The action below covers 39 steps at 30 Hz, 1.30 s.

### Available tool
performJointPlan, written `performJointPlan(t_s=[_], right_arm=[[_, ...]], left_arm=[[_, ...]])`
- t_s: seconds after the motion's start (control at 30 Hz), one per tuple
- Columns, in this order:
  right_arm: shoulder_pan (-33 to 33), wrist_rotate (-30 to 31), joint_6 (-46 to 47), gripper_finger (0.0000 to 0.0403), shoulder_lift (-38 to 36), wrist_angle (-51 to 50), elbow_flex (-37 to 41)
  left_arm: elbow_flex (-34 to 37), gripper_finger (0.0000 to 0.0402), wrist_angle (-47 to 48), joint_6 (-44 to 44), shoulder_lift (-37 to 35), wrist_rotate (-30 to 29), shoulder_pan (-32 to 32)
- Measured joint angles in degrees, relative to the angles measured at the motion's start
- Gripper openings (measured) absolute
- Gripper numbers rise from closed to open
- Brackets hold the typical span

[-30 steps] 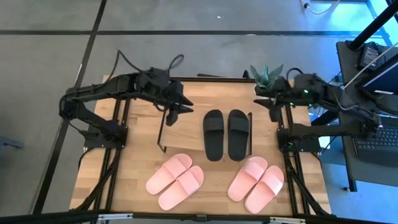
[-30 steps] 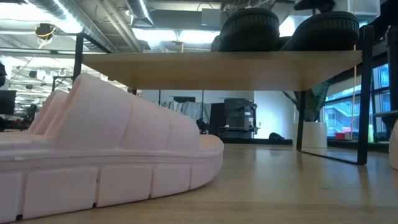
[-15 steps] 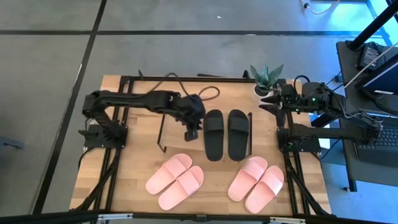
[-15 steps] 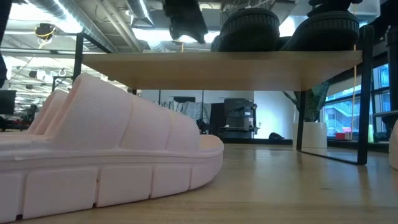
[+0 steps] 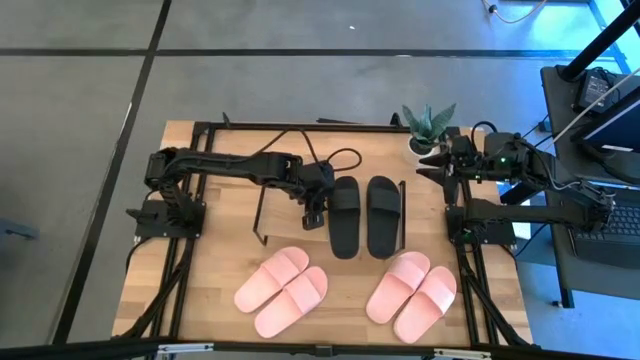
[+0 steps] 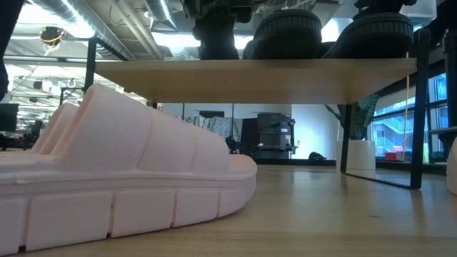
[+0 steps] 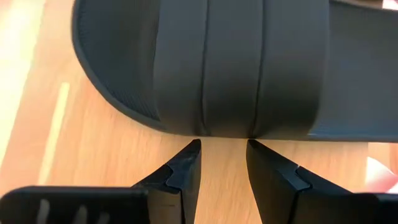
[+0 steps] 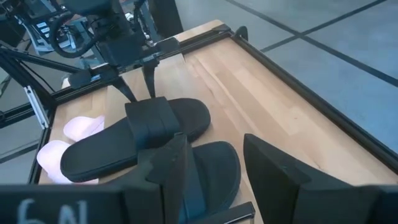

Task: Pick and place slides into the shelf
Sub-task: Put the black slides on the shelf

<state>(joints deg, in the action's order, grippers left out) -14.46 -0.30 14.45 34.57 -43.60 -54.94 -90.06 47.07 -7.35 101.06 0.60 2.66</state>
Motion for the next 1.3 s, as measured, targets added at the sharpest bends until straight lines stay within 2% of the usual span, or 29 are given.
performJointPlan(t_s=[0.27,0.8,0.97,1.07,1.3], right_arm=[[0.00,0.02,-0.13,0.0159,0.00,-0.77,0.00],[0.00,0.04,0.08,0.0159,0.00,-1.24,0.00],[0.02,-0.17,0.07,0.0159,0.03,-1.20,0.00],[0.02,-3.69,-0.56,0.0159,0.42,-0.73,0.00],[0.00,-4.30,-1.26,0.0159,2.54,-0.27,0.00]], left_arm=[[-0.13,0.0119,-5.05,-0.02,1.16,0.07,0.26],[-0.08,0.0119,-3.34,-1.73,1.80,0.38,1.62],[0.00,0.0119,-1.49,-3.10,-0.85,0.58,2.28],[0.00,0.0119,-1.46,-4.41,-2.90,1.26,2.40],[0.00,0.0119,-10.90,-1.88,-6.14,4.90,-0.84]])
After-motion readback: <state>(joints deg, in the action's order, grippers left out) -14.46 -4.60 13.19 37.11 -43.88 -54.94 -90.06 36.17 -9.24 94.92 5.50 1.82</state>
